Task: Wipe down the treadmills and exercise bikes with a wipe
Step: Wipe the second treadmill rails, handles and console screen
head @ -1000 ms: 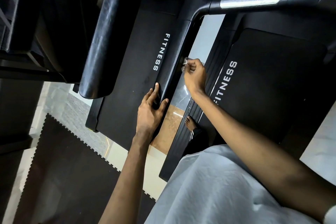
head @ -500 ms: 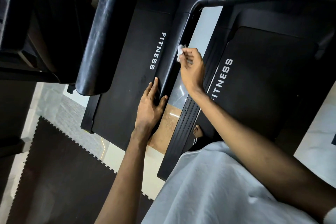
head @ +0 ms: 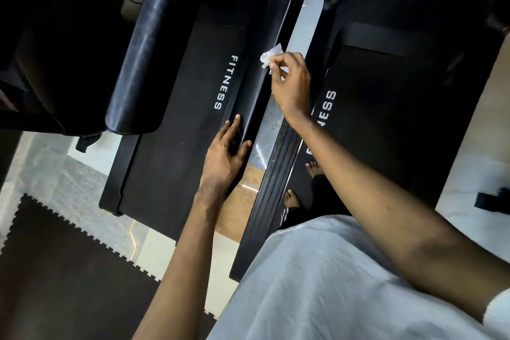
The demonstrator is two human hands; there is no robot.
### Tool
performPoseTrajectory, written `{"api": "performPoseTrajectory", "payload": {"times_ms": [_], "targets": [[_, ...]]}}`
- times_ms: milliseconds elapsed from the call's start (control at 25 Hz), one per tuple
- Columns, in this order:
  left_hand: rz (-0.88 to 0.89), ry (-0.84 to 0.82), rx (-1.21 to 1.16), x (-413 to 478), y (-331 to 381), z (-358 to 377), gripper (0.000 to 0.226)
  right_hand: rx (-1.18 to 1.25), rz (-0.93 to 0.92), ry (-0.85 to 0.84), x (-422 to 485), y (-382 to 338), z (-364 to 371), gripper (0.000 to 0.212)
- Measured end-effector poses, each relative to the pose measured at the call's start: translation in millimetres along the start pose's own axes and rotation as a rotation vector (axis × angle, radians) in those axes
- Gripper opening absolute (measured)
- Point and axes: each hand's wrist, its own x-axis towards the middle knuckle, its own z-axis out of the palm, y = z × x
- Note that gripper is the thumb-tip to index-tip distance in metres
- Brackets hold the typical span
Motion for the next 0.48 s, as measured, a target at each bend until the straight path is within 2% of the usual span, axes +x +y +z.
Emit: {"api": "performPoseTrajectory", "payload": {"times_ms": [240, 360, 480], "targets": [[0.042, -0.046, -0.026, 4, -12, -6, 0.066, 0.106, 0.070, -0.005, -78, 5, 7, 0.005], [0.052, -0.078, -0.034, 3, -15, -10, 0.067, 0.129, 0.212, 0.058, -66, 0, 15, 0.004], [0.056, -0.062, -0.041, -1, -15, -7, 0.066, 0.162, 0.394, 0.096, -35, 9, 23, 0.015]]}}
